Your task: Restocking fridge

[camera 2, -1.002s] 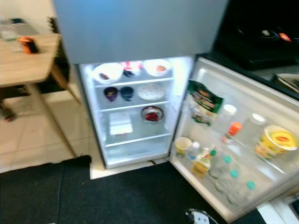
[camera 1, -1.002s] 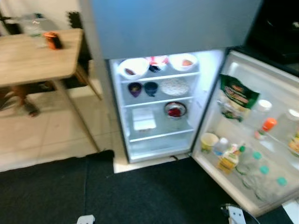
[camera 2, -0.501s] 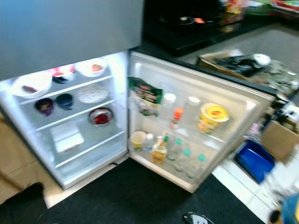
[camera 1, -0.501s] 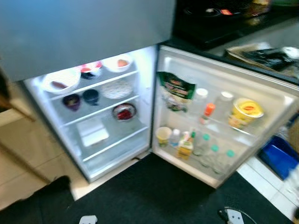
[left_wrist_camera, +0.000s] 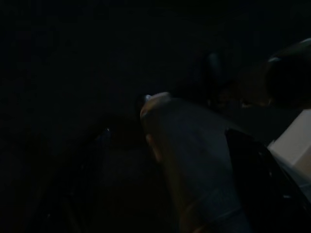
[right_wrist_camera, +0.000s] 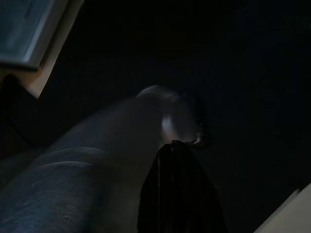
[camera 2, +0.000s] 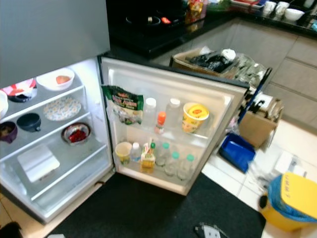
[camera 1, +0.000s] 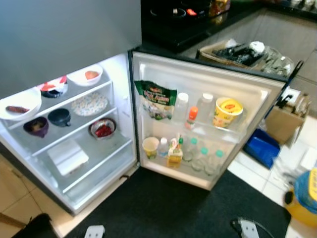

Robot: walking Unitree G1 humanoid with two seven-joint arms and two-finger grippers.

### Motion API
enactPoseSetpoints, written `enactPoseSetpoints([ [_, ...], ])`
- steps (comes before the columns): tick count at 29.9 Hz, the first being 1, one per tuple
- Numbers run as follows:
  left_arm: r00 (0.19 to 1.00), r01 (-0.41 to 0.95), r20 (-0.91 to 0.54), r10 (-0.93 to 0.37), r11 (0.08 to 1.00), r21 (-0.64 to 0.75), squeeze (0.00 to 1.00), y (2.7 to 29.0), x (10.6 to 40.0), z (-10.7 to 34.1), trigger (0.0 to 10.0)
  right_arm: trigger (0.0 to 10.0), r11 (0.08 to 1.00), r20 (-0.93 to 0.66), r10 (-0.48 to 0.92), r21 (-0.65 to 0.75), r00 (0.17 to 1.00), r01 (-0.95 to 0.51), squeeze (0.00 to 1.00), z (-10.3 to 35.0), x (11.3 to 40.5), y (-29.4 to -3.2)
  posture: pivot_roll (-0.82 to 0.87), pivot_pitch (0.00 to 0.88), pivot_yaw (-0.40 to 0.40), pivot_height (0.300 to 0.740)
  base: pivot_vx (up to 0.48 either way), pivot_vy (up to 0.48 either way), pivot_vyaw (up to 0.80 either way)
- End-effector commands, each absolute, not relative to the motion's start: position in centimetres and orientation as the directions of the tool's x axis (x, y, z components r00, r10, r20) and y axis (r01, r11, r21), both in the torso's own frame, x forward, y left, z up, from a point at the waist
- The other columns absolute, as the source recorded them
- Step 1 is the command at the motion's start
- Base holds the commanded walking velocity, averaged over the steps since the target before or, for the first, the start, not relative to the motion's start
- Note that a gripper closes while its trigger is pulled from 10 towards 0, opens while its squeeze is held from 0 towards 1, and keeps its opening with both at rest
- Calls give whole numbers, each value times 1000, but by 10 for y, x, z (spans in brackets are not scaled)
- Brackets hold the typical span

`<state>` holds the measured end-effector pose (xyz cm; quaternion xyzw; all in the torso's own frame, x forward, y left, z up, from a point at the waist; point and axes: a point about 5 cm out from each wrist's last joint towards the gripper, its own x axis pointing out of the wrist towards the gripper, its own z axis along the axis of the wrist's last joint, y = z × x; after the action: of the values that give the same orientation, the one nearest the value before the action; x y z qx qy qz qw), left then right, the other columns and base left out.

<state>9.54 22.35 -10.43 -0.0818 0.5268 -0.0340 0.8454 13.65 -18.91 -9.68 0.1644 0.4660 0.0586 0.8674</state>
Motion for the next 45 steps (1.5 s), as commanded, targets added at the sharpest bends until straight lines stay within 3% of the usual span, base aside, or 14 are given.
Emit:
enactPoseSetpoints([
  [1, 441, -12, -885, -151, 985, -174, 0, 222, 97, -104, 10000, 10000, 943, -797, 251, 330, 550, 49, 0, -97, 135, -192, -65, 66, -7, 740, 0, 0, -788],
  [12, 435, -1, -884, -172, 982, -191, 0, 221, 96, -104, 10000, 10000, 940, -792, 240, 333, 561, 68, 0, -97, 136, -193, -65, 66, -7, 740, 0, -30, -501],
  [45, 427, 3, -882, -199, 976, -218, 0, 217, 94, -105, 10000, 10000, 952, -769, 214, 304, 602, 49, 0, -92, 145, -201, -65, 64, -7, 740, 0, -427, 0],
])
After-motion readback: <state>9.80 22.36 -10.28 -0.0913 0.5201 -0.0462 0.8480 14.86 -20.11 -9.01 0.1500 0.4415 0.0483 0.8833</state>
